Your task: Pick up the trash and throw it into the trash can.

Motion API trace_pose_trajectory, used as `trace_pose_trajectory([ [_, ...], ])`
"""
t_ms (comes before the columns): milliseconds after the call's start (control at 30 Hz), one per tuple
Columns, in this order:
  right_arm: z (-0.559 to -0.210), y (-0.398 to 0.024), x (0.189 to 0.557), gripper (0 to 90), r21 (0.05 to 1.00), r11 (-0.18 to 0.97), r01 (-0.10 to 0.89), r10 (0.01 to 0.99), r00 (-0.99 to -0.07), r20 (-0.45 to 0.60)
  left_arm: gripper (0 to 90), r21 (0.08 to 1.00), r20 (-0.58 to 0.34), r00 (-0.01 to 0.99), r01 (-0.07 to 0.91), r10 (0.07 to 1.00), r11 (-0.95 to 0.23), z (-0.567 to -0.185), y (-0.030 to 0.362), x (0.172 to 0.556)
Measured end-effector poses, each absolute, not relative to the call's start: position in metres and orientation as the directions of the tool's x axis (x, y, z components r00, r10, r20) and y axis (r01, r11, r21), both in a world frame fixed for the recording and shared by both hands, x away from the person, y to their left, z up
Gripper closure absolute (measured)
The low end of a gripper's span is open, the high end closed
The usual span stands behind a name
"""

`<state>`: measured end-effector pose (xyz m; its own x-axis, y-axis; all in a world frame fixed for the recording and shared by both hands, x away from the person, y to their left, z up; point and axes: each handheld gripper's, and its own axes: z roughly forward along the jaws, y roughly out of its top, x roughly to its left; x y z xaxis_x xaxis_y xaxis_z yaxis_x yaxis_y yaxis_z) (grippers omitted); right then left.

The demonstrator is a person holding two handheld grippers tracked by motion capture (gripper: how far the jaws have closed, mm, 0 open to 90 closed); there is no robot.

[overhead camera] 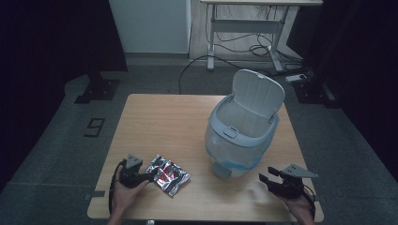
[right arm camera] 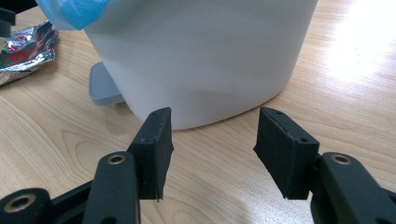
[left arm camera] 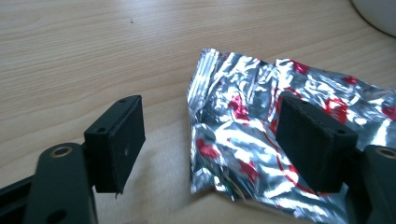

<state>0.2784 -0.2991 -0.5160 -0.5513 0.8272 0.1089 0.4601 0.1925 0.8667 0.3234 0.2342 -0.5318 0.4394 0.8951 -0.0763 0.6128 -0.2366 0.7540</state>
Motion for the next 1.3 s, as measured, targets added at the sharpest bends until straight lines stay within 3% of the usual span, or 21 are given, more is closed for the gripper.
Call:
trace_pose_trajectory([
  [533, -0.517, -0.297, 0.278, 45.1, 0.864, 0.2, 0.462, 0.829, -0.549, 0.102, 33.9, 0.727, -0.047, 0.453, 0.627, 0.89, -0.28, -0.545, 0.22, 0.336],
  [667, -0.518, -0.297, 0.278, 45.1, 0.863, 0.204, 0.462, 0.831, -0.548, 0.097, 39.9, 0.716, -0.017, 0.443, 0.631, 0.896, -0.298, -0.545, 0.218, 0.336],
  [967, -0.518, -0.298, 0.277, 45.5, 0.865, 0.207, 0.458, 0.835, -0.543, 0.088, 62.2, 0.726, 0.022, 0.435, 0.612, 0.9, -0.314, -0.545, 0.214, 0.33],
  [1200, -0.519, -0.299, 0.277, 45.8, 0.863, 0.207, 0.46, 0.839, -0.537, 0.085, 86.4, 0.723, 0.125, 0.445, 0.571, 0.887, -0.389, -0.546, 0.204, 0.325],
  [1300, -0.518, -0.299, 0.277, 45.9, 0.864, 0.207, 0.459, 0.84, -0.536, 0.083, 89.2, 0.719, 0.15, 0.452, 0.56, 0.879, -0.411, -0.546, 0.202, 0.324],
])
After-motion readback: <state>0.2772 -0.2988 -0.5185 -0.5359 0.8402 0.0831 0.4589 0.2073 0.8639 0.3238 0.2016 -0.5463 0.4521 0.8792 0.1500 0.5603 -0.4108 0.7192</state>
